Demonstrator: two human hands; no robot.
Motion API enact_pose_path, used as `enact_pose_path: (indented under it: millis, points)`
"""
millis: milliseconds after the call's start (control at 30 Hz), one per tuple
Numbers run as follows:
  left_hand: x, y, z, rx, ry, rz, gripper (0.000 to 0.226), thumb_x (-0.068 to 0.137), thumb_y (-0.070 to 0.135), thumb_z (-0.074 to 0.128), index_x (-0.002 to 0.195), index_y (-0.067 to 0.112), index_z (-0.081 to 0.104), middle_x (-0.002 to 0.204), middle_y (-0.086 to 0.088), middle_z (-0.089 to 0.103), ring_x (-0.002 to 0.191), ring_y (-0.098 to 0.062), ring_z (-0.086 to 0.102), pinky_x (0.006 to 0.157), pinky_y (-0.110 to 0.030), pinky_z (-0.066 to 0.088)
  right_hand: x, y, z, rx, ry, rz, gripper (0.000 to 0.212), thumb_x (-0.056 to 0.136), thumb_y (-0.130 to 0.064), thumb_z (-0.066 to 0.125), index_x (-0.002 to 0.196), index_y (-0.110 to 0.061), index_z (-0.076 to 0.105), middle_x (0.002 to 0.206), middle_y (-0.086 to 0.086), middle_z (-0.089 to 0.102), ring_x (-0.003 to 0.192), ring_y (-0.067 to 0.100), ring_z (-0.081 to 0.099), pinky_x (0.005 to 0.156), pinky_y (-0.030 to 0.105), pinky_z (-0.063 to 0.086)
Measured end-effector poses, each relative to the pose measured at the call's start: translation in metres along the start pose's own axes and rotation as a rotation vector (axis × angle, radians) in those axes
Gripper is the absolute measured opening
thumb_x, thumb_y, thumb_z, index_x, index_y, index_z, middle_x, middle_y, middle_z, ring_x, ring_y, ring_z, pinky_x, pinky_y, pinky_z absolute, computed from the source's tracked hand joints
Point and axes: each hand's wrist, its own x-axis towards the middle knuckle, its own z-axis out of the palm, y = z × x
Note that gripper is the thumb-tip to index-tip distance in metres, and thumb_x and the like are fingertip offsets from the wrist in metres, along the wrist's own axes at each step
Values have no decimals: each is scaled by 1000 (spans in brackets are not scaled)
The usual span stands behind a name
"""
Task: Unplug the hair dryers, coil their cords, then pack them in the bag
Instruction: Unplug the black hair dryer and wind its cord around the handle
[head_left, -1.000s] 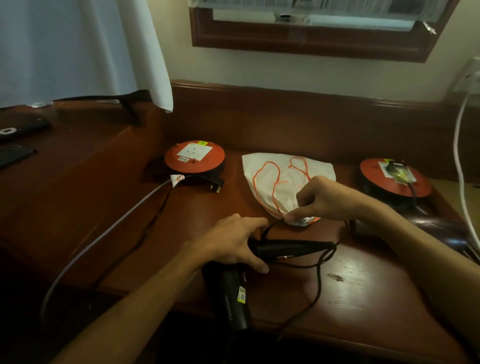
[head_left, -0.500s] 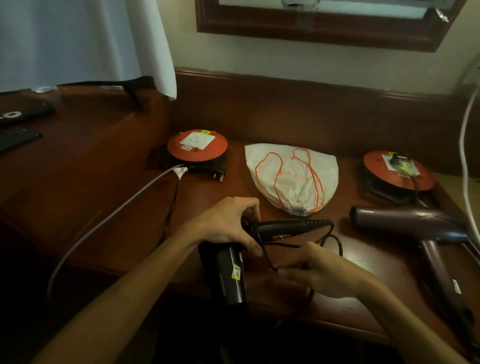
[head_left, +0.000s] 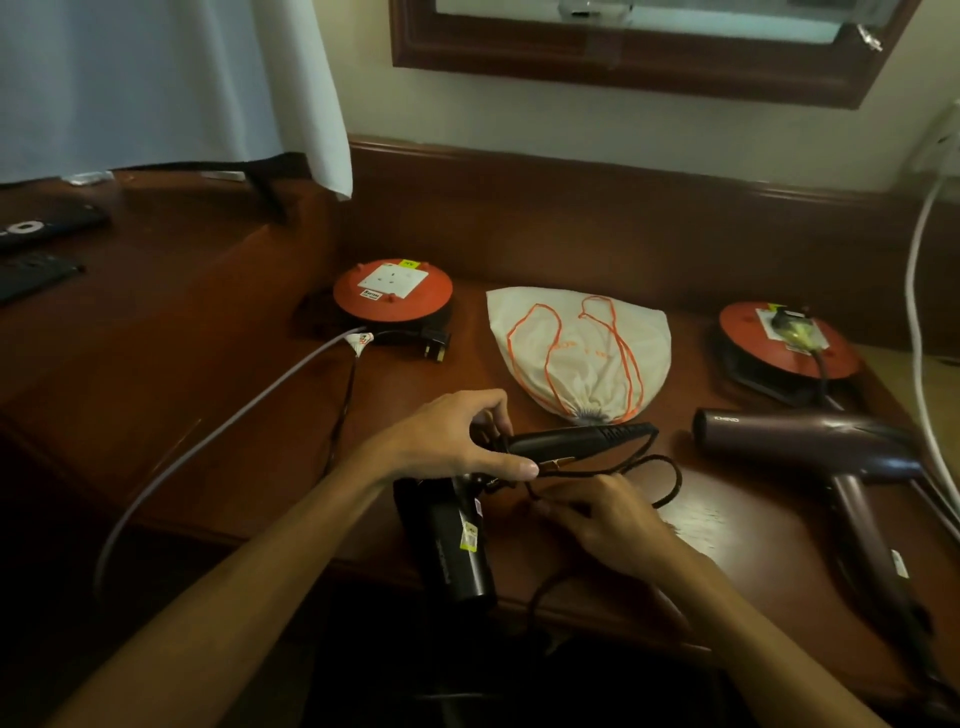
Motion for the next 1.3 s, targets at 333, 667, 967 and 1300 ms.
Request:
enact_pose_path:
  millis: [333, 667, 967, 1300]
  points:
    - [-10, -18, -6, -179, -47, 14, 39, 75, 28, 92, 100, 20, 63, 104, 2, 77, 102, -9, 71, 92, -31, 52, 35, 18, -20, 178, 67, 55, 29, 78, -51, 79, 86, -23, 74, 81, -7, 73, 74, 0, 68, 66, 25, 55]
    - [-16, -3, 10, -10, -131, 32, 71, 60, 43, 98, 115, 34, 54, 113, 8, 71, 107, 2, 68, 94, -26, 54, 95, 6, -63, 248, -535, 82, 32, 88, -34, 76, 82, -2, 70, 74, 15, 59, 68, 26, 51, 62, 34, 40]
    - [0, 17, 14, 255, -124, -131, 95, 64, 54, 92, 140, 33, 38, 115, 5, 51, 104, -15, 51, 82, -34, 51, 98, -40, -104, 261, -675, -21, 17, 97, -5, 58, 108, -3, 71, 72, 17, 52, 56, 27, 39, 47, 27, 33]
    - [6, 13, 16, 311, -123, -29, 51, 67, 57, 89, 96, 20, 69, 90, 6, 70, 79, -10, 64, 63, -28, 50, 70, -41, -118, -12, -528, 2, 11, 96, -22, 67, 96, -12, 71, 80, 6, 73, 65, 19, 71, 60, 25, 56]
